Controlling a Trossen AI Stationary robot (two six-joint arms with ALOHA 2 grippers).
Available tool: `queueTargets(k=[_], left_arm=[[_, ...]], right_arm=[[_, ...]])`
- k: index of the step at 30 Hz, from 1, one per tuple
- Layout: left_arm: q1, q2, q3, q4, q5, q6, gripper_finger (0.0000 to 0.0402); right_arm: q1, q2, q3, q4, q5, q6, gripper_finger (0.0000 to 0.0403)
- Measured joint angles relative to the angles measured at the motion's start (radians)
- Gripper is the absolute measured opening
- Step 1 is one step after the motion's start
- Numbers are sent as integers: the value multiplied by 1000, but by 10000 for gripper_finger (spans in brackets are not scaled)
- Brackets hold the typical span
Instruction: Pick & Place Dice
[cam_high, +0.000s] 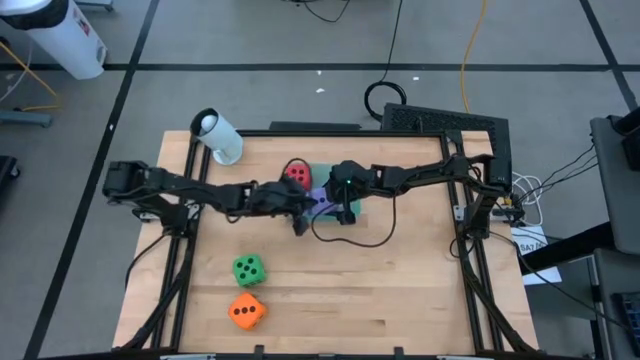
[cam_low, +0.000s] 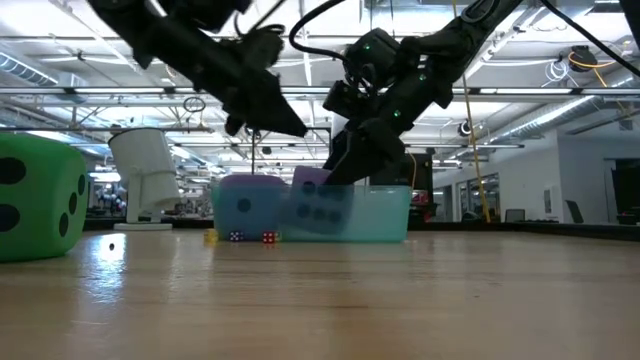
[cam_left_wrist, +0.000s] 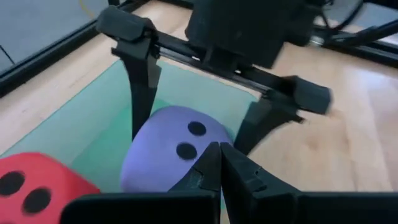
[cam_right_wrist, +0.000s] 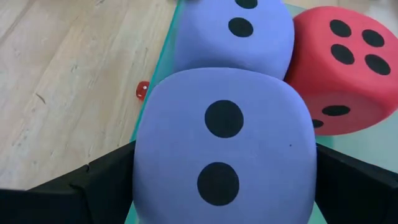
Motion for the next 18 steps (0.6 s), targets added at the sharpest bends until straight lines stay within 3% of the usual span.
queueTargets(k=[11, 18], left_arm=[[27, 179, 207, -180, -2, 22, 8], [60, 223, 234, -245, 48, 4, 6]], right_arm=[[2, 0, 0, -4, 0, 2, 395], [8, 0, 0, 2, -40, -26, 396]])
